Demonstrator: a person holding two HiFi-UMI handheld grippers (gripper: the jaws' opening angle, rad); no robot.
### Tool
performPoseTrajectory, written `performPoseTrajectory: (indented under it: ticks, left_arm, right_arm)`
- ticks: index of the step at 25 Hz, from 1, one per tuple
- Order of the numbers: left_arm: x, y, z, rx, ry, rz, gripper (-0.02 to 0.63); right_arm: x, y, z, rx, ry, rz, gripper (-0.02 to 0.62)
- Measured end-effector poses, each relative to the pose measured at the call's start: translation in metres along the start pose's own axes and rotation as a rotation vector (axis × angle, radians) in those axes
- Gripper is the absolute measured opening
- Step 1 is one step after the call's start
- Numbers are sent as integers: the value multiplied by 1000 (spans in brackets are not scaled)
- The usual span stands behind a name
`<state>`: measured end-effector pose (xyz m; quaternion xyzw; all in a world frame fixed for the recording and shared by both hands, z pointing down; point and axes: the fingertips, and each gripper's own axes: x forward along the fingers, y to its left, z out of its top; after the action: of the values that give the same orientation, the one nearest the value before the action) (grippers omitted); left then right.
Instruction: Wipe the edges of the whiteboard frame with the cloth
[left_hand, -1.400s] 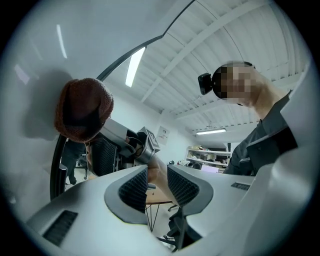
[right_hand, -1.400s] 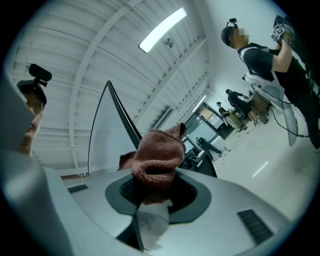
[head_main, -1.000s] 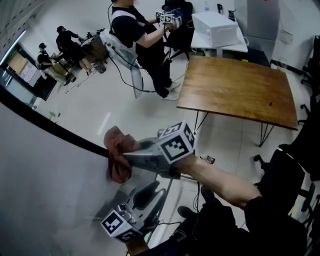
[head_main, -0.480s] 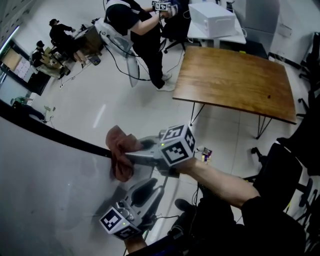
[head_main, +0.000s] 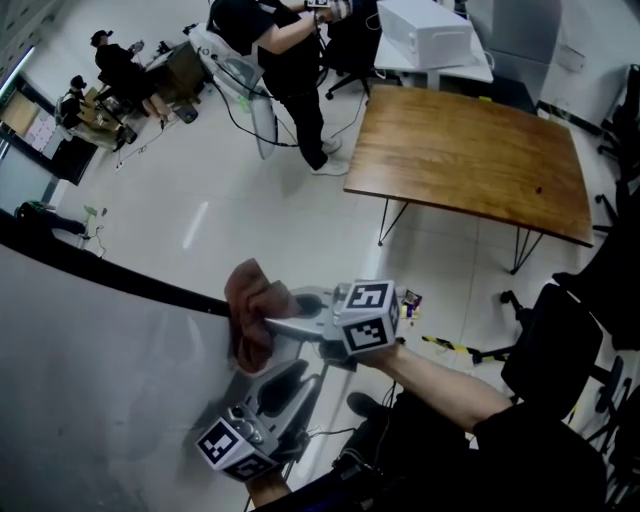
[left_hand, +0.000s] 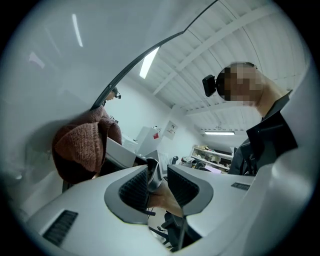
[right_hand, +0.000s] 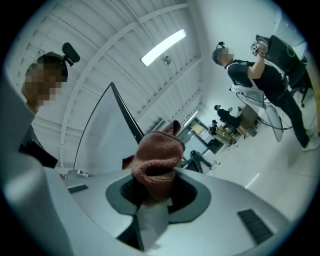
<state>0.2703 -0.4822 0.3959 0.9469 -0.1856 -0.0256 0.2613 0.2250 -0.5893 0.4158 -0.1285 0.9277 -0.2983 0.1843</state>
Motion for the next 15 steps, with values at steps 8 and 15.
performPoseTrajectory:
  ticks: [8, 15]
  left_arm:
    - [-4, 4, -7, -14, -3, 9, 115]
    - [-3, 0, -13, -56, 22, 10, 115]
  right_arm:
    - [-14, -28, -35, 138, -62, -43, 108]
    - [-23, -47, -57, 247, -58, -90, 107]
